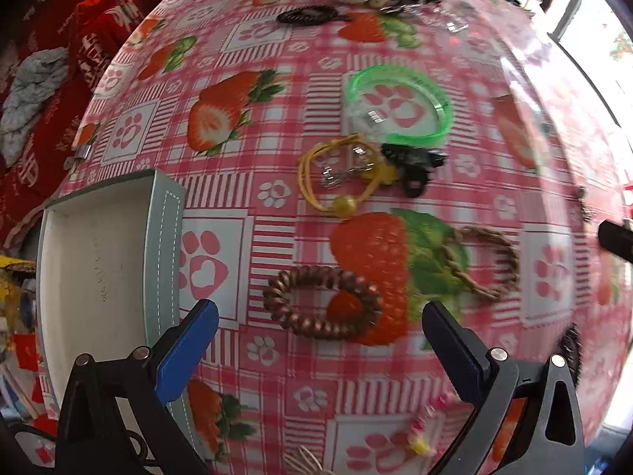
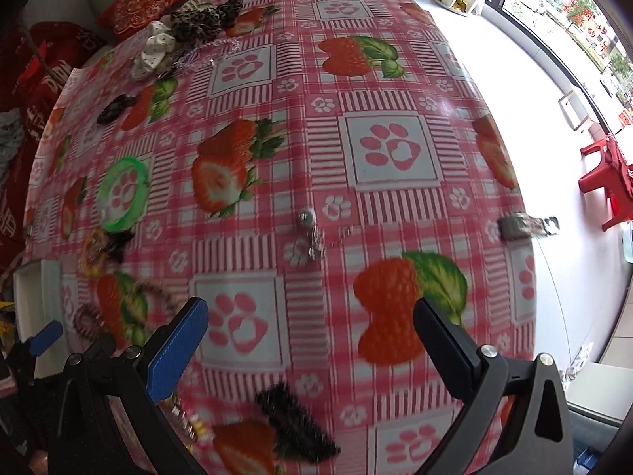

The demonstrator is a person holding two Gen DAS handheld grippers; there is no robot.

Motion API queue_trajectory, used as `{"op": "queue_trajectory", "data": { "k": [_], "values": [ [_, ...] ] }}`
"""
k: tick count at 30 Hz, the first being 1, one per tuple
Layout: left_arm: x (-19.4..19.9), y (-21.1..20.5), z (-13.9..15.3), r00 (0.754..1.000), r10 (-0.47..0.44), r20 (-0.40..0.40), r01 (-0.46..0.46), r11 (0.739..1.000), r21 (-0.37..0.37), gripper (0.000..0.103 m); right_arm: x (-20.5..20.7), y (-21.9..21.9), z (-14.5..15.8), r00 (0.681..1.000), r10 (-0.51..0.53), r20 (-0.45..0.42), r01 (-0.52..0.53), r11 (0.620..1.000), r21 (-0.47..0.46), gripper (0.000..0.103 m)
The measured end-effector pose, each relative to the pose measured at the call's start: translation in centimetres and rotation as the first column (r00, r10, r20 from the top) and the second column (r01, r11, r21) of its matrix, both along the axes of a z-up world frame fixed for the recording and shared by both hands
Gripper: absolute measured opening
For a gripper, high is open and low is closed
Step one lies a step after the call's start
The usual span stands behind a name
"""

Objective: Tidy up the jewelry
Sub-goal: 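Grasp the silver chain earring with the right tool while the left tool grasps the brown coiled hair tie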

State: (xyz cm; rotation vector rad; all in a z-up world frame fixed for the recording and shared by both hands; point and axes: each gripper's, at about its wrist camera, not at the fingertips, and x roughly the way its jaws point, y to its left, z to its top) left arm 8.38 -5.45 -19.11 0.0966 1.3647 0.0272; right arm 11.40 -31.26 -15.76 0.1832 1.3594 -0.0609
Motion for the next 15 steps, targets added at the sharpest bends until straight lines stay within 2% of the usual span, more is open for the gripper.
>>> {"op": "queue_trajectory", "data": {
  "k": [6,8,10,11,15],
  "values": [
    [0.6,0.5,-1.2,0.999,0.036,-0.009,-0.036,0.999,-0.019,0.103,2.2,-0.5,-1.8,1.000,0.000,0.017,0.000,1.000,-0.027,0.093],
    [0.8,0.3,-1.1,1.000,0.028,0.001,-0.028,0.999,-0.031,0.102,2.9,-0.6,-2.4,1.000,-0.002,0.016,0.002,0.999,-0.035,0.086],
    [0.9,0.1,-0.9,1.000,0.017,0.012,-0.017,0.999,-0.047,0.094,3.4,-0.6,-3.0,1.000,0.000,0.006,0.000,0.999,-0.032,0.076],
    [0.9,0.0,-0.9,1.000,0.012,0.017,-0.011,0.999,-0.051,0.093,3.6,-0.5,-3.2,1.000,0.003,0.003,-0.003,0.999,-0.034,0.076],
    [0.7,-0.6,-0.5,1.000,-0.007,0.025,0.009,0.996,-0.090,0.070,3.8,0.4,-3.2,0.999,0.040,0.018,-0.038,0.995,-0.095,0.067]
  ]
}}
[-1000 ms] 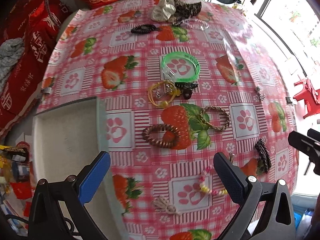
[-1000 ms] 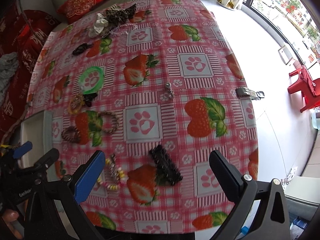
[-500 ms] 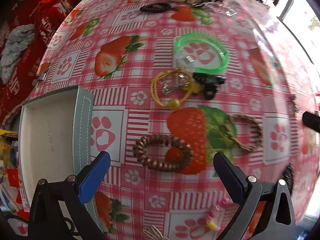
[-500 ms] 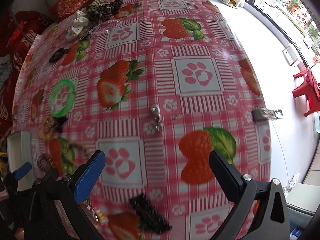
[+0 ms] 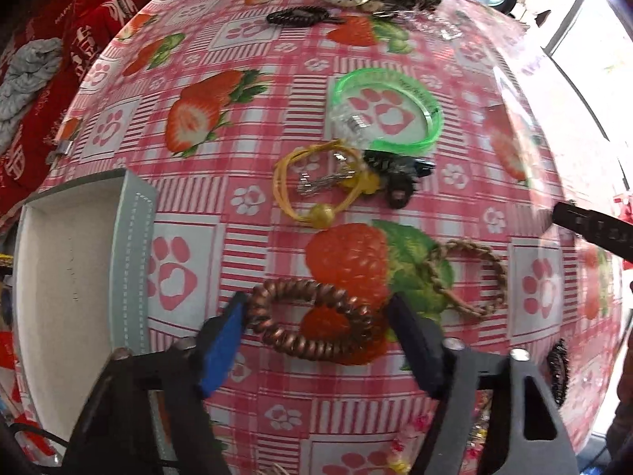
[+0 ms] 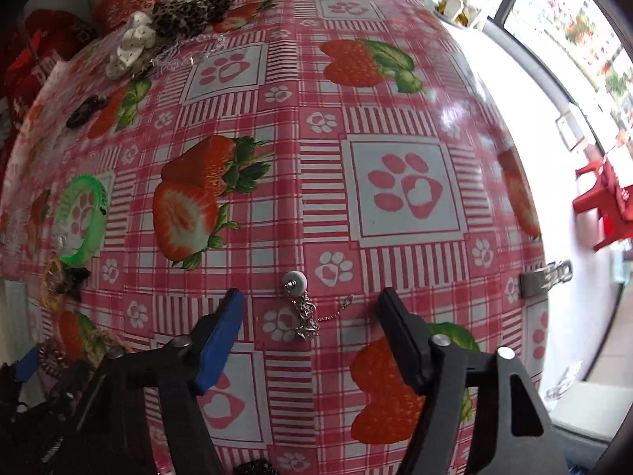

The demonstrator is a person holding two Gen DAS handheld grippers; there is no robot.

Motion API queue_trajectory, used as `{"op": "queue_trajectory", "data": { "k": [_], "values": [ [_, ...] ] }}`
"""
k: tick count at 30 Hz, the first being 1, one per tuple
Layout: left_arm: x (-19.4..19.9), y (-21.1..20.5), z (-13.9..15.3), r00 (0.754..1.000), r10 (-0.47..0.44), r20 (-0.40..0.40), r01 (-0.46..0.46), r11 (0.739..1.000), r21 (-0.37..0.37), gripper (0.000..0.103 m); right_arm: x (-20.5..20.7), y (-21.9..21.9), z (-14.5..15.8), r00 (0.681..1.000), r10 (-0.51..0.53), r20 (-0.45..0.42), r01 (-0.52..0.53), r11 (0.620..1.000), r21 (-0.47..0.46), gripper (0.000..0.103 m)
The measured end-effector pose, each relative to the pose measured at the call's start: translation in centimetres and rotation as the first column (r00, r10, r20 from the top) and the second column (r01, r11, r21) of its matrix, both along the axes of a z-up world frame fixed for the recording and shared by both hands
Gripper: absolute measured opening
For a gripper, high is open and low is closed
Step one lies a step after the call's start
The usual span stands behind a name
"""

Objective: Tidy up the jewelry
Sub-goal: 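Grasp the silver chain earring with the right tool while the left tool grasps the brown coiled hair tie, then carry both items into the white tray and open both tools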

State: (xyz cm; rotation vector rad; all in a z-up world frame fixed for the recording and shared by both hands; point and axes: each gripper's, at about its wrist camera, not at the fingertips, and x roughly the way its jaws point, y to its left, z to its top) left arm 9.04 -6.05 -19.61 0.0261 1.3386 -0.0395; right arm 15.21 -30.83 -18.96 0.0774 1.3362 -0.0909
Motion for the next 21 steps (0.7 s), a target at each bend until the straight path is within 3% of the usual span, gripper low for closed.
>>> {"op": "queue_trajectory", "data": {
  "k": [4,5,7,9,21],
  "values": [
    [-0.3,-1.0,0.4,0.999,-0.040,0.015,0.041,0.999,-0.008,0.039,-0.1,0.9,0.3,0.999,0.039,0.015,-0.039,0.999,-0.009,0.049],
    [-0.3,-1.3,0.5,0.999,-0.047,0.015,0.047,0.999,-0.011,0.036,-0.2,1.1,0.3,0.999,0.044,0.017,-0.044,0.999,-0.014,0.040],
    [-0.2,-1.6,0.7,0.998,-0.055,0.012,0.055,0.998,-0.025,0.018,-0.2,1.2,0.5,0.999,0.042,0.024,-0.041,0.999,-0.017,0.022],
    [-0.3,-0.7,0.6,0.999,-0.052,0.003,0.052,0.997,-0.065,0.018,-0.2,0.9,0.6,0.999,0.028,0.026,-0.028,1.000,-0.008,0.010],
    [-0.7,0.5,4.0,0.997,-0.066,0.046,0.071,0.990,-0.121,0.018,-1.4,-0.4,2.6,0.999,-0.022,0.024,0.018,0.985,0.172,0.010]
  ]
}}
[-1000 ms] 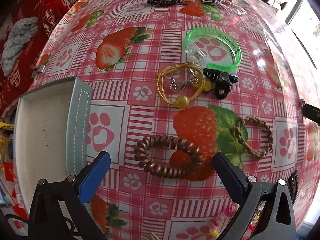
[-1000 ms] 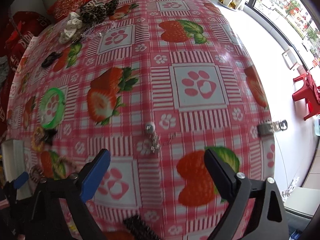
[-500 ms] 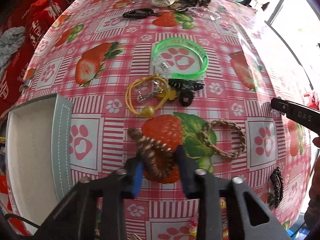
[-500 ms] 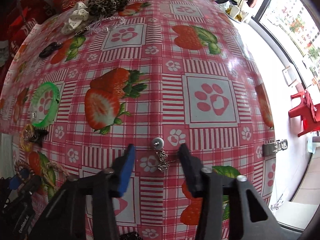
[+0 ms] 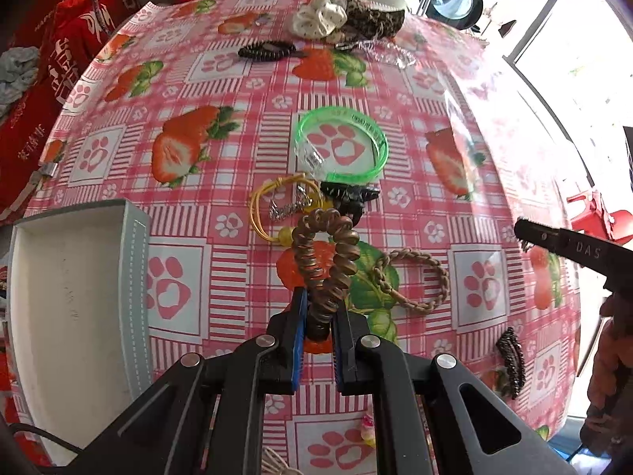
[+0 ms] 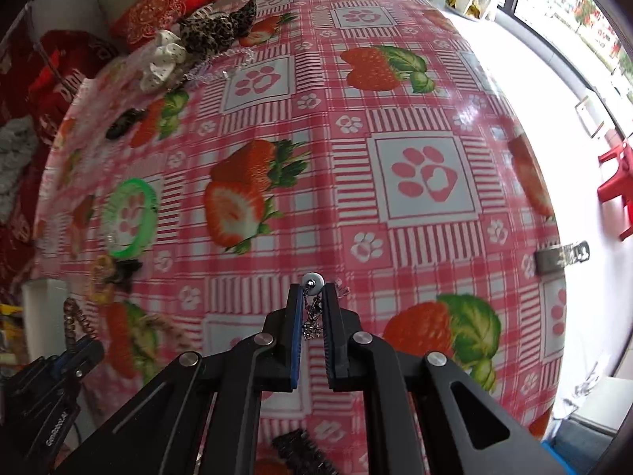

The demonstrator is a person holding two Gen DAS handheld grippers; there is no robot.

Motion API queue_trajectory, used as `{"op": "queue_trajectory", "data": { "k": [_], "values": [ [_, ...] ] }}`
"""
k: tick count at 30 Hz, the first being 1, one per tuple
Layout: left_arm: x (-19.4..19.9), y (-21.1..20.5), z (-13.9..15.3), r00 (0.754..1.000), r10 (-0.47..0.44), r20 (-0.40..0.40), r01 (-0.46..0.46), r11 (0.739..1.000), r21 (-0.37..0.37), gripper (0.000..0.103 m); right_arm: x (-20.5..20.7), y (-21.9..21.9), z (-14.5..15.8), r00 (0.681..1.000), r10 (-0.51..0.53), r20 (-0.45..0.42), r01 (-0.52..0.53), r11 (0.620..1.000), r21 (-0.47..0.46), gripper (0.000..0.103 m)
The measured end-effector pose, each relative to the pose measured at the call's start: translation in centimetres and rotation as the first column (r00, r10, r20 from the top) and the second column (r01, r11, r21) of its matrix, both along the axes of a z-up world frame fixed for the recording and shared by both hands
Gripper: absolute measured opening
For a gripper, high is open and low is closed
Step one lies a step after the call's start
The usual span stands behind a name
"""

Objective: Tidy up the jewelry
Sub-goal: 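Carry both items into the white tray and open both tools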

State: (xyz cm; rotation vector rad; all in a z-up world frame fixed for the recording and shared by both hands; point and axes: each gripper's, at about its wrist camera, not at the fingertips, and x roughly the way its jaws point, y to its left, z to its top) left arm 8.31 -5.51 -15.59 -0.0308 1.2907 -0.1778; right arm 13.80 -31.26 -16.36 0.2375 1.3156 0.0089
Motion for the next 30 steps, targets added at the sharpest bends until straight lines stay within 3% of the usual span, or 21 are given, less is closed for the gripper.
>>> {"op": "queue_trajectory", "data": {
  "k": [16,30],
  "values": [
    [-2.8,5.7,4.7,0.994,0.086,0.070,-0.085,0.996,-0.026,0.018,-2.6,6.6,5.8,0.993,0.091,0.072,-0.098,0.990,0.101,0.010],
    [-4.1,16.6,5.4,0.962,0.255,0.095,-0.258,0.966,0.023,0.018,-2.0,19.9,9.1,0.944,0.300,0.136,-0.321,0.930,0.180,0.010]
  ]
}}
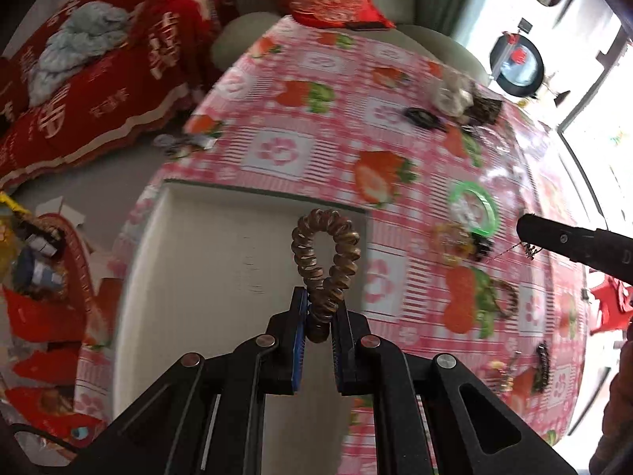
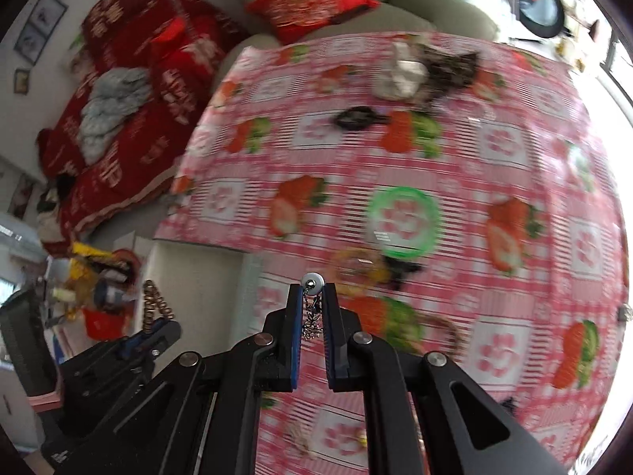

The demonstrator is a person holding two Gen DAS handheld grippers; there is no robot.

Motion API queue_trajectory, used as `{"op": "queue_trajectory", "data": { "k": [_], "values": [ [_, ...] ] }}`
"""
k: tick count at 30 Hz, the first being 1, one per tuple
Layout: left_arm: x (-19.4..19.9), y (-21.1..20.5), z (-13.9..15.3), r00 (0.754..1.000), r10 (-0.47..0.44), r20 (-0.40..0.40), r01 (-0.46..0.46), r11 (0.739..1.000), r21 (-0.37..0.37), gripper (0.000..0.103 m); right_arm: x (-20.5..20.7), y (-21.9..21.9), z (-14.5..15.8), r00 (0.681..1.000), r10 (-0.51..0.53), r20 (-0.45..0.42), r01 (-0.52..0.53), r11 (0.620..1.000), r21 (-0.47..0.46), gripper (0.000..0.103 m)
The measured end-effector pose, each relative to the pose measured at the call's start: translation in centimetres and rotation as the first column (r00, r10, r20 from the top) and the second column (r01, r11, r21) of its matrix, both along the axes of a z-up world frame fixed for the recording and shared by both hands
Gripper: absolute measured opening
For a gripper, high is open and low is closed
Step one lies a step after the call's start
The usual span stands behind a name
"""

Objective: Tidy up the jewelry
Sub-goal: 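Carry both items into the white tray and open both tools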

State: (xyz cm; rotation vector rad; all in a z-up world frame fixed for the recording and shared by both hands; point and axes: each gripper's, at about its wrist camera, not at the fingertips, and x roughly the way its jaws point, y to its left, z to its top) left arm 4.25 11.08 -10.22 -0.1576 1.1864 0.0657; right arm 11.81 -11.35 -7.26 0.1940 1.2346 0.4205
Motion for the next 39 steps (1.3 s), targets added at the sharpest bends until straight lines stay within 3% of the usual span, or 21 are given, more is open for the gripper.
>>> {"op": "queue_trajectory", "data": {
  "k": [8,14,29,34,39],
  "values": [
    [0.9,5.1,-2.3,0.998,0.061,-0.024,-0.060,0.997,0.041,0.018,0.8,8.6,-0.8,0.991,0.130,-0.006,-0.129,0.989,0.067,0.010],
    [2.7,6.5,-4.8,0.998,0.055,-0.044,-0.051,0.996,0.077,0.018,1.5,12.7,-3.7,0.984,0.173,-0.048,-0.170,0.983,0.066,0.010],
    [4.9,6.4,-8.3,0.997,0.006,-0.071,0.003,0.992,0.129,0.018,4.0,14.6,-10.2,0.969,0.190,-0.161,-0.197,0.980,-0.026,0.010],
    [5.0,6.0,-8.3,0.997,-0.021,-0.079,0.034,0.985,0.170,0.019,4.0,15.1,-11.3,0.962,0.200,-0.188,-0.213,0.976,-0.050,0.011],
    [4.6,6.4,-7.9,0.997,-0.004,-0.076,0.015,0.988,0.155,0.019,4.0,15.3,-11.1,0.961,0.201,-0.191,-0.213,0.976,-0.044,0.012]
  ]
}}
